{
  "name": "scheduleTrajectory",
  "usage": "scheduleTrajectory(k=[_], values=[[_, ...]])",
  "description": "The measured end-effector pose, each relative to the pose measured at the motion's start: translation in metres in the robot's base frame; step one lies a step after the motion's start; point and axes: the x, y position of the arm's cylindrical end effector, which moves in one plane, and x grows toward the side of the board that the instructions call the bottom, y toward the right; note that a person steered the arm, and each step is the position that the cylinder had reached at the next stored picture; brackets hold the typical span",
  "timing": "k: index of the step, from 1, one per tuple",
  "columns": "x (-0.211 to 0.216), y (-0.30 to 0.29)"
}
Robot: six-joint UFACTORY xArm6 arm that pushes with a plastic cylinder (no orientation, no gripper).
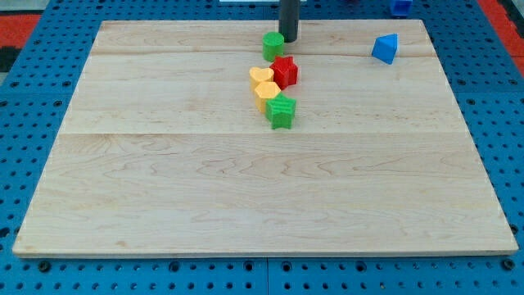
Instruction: Nudge blue triangle down and right a bit
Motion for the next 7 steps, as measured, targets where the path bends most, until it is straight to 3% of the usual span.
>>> scheduleTrajectory(k=[1,7], values=[[0.004,-0.014],[0.000,0.072]])
